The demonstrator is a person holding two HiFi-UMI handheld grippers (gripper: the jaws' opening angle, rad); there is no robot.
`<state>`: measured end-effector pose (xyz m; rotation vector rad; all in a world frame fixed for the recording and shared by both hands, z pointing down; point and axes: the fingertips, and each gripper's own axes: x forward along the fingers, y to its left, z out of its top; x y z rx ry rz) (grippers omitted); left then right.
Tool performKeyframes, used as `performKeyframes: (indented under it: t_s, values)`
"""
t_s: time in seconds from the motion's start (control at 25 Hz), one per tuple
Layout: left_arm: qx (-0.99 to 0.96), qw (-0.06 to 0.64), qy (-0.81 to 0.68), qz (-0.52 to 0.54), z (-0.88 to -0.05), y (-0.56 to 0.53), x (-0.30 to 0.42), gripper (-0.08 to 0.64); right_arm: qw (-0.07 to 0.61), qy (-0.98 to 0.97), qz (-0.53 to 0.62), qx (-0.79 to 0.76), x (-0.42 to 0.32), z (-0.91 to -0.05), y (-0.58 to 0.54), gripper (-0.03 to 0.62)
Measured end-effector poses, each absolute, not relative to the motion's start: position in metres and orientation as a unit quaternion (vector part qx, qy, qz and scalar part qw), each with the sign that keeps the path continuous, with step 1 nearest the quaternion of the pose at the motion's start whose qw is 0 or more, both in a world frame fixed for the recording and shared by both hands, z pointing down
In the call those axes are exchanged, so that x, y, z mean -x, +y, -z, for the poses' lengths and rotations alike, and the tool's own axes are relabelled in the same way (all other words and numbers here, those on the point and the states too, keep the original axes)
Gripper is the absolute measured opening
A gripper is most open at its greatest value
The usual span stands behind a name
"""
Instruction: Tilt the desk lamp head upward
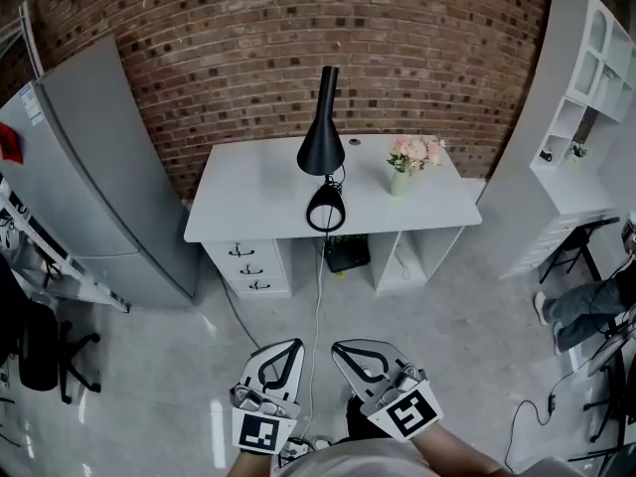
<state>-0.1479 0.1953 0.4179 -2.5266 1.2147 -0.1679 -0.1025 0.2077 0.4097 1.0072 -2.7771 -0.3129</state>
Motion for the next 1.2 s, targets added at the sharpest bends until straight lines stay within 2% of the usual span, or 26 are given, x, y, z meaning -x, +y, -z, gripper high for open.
performKeyframes:
  t_s: [0.8,1.2]
  values:
    - [0.871,0.156,0.457,0.089,-0.428,0.004,0.089,0.005,0.082,-0.947,0.093,-0.297,0.039,-0.417,0.016,0.018]
    - [0.863,0.187,0.458,0.105,-0.423,-0.060,0.050,0.006,0.074,-0.949,0.094,-0.292,-0.005,-0.414,-0.039,0.018]
